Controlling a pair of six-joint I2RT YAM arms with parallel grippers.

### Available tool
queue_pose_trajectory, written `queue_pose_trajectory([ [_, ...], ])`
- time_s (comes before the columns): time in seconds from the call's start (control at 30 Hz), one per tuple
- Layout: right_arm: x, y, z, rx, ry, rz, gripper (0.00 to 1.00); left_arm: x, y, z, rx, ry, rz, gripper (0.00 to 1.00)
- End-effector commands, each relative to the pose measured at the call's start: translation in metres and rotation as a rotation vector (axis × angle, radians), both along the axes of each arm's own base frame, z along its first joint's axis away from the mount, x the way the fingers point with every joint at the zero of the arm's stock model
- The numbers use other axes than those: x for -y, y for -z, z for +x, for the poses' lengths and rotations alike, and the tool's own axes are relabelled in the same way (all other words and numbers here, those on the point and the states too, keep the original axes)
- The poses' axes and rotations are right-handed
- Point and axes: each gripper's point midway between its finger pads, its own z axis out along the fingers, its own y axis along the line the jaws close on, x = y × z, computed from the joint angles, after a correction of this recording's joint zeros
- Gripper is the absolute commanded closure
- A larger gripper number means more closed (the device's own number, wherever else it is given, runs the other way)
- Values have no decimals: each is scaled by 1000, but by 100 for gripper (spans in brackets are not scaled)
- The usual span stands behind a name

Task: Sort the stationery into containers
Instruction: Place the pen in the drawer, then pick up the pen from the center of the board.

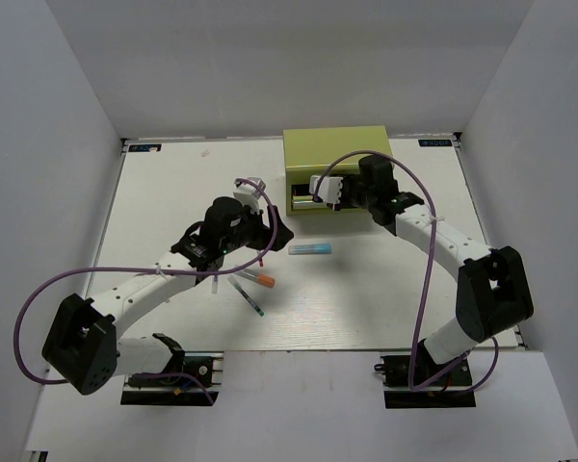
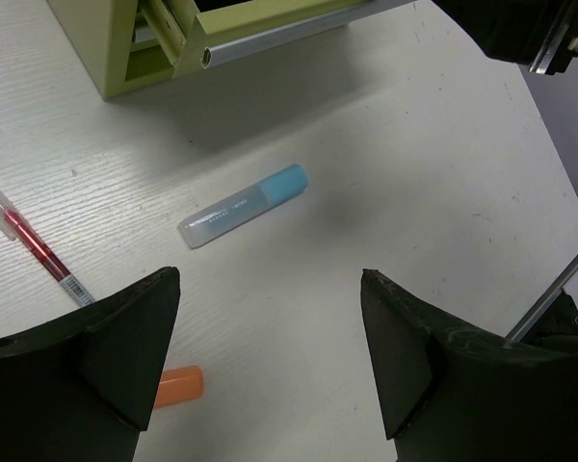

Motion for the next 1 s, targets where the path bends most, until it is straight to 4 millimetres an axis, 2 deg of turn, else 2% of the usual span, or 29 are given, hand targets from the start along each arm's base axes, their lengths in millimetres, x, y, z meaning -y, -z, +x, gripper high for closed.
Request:
queue_pose_trajectory([
  [0.0, -2, -11, 6, 42, 35, 26, 57, -2, -14, -3, 35, -9, -29, 14],
  [0.1, -2, -13, 5, 39, 39, 34, 53, -2, -14, -3, 35, -9, -29, 14],
  [0.3, -3, -19, 0, 34, 38, 47, 53, -4, -10, -5, 11, -12, -22, 14],
  [0.4, -5, -29, -4, 44, 34, 75, 56, -5, -14, -5, 10, -25, -29, 14],
  [0.43, -6, -33, -7, 39, 26, 95, 56, -8, -9, -6, -13, -39, -18, 14],
  [0.47, -8, -45, -11, 52, 17, 123, 59, -10, -12, -7, -20, -59, -27, 14],
  [0.5, -8, -45, -16, 34, 10, 129, 61, -12, -9, -8, -36, -72, -22, 14],
  [0.57, -19, -60, -35, 10, -80, 190, 68, -19, 0, -13, -91, -105, -4, 14],
  [0.6, -24, -47, -57, -85, -155, 176, 72, -21, 4, -16, -116, -112, 0, 15],
  [0.63, -27, -52, -70, -102, -204, 179, 82, -29, 11, -20, -152, -150, 26, 15],
  [0.67, -35, -52, -88, -124, -306, 175, 87, -33, 18, -23, -189, -174, 37, 17],
  [0.7, -36, -39, -115, -202, -408, 146, 91, -37, 24, -27, -231, -200, 40, 19],
  [0.73, -33, -23, -135, -299, -438, 129, 96, -39, 25, -29, -251, -217, 46, 21],
  [0.77, -37, -15, -152, -370, -470, 148, 98, -46, 30, -35, -288, -241, 64, 30],
  [0.8, -39, -9, -159, -404, -477, 147, 98, -46, 33, -38, -326, -264, 51, 37],
  [0.87, -42, 13, -172, -483, -472, 121, 89, -49, 33, -43, -348, -282, 34, 54],
  [0.93, -46, 22, -170, -486, -464, 109, 71, -52, 35, -50, -378, -310, 2, 57],
  [0.97, -50, 32, -173, -506, -468, 80, 57, -52, 30, -51, -375, -315, -16, 57],
])
